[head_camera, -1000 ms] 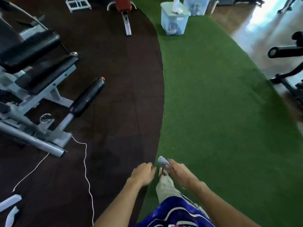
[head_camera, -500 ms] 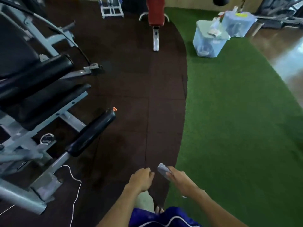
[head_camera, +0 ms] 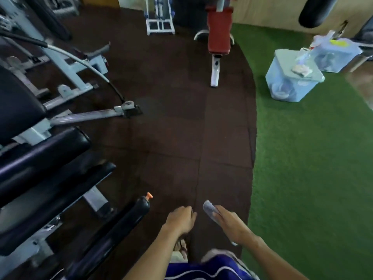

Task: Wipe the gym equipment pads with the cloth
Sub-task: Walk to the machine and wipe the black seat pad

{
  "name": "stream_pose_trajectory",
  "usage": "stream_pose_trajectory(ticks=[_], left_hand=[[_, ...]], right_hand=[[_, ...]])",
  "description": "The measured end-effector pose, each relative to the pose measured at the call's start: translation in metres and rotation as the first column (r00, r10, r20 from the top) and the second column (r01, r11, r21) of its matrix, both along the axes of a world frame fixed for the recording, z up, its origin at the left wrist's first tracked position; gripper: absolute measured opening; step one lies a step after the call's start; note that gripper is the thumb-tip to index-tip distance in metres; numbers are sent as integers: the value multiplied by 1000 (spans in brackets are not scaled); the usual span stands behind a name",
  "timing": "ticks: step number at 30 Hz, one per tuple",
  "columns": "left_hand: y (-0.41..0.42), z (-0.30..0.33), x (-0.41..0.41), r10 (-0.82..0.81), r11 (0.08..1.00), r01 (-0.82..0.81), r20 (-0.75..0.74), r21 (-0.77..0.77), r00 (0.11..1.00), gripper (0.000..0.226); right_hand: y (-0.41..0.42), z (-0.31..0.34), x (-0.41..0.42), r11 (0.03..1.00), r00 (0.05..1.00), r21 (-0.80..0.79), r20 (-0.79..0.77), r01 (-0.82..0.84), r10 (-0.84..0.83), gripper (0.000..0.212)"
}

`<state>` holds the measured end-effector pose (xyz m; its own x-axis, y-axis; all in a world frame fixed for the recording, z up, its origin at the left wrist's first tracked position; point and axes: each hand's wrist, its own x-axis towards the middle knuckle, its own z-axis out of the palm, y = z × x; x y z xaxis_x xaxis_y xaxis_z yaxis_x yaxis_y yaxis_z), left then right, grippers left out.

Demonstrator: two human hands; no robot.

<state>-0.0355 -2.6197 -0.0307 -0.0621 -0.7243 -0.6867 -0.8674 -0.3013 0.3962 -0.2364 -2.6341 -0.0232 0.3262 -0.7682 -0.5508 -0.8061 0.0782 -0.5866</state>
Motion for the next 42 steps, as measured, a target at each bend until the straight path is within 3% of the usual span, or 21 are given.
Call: stream_pose_trajectory(ticks=[10, 14, 19, 24, 29, 36, 39, 42], left_hand=[[-236, -17, 91, 259, 966, -259, -1, -19, 966, 39], [-319, -21, 128, 383, 923, -383, 5, 44, 924, 46], [-407, -12, 185, 601, 799, -601, -25, 24, 799, 41], [-441, -16, 261, 755, 655, -753, -19, 63, 655, 43], [-442, -43, 364, 865, 498, -854, -11, 148, 502, 41], [-407, -35, 467, 996, 72, -994, 38, 80, 75, 37], [-387, -40, 484, 995, -80, -996, 54, 48, -78, 39], [-374, -46, 496, 964, -251, -967, 99, 52, -245, 40]], right_hand=[[-289, 0, 111, 964, 964, -32, 27, -263, 263, 37], [-400, 3, 158, 915, 915, 1, 35, -402, 402, 35], [-528, 4, 247, 818, 818, 27, -10, -575, 575, 36], [-593, 0, 361, 672, 676, 91, 12, -735, 737, 30], [-620, -26, 498, 471, 474, 129, -9, -872, 880, 39], [-593, -15, 668, 179, 192, 214, 39, -960, 981, 36], [-572, -19, 727, 12, 21, 236, 38, -972, 999, 34], [-549, -32, 776, -211, -217, 218, -3, -953, 976, 29]])
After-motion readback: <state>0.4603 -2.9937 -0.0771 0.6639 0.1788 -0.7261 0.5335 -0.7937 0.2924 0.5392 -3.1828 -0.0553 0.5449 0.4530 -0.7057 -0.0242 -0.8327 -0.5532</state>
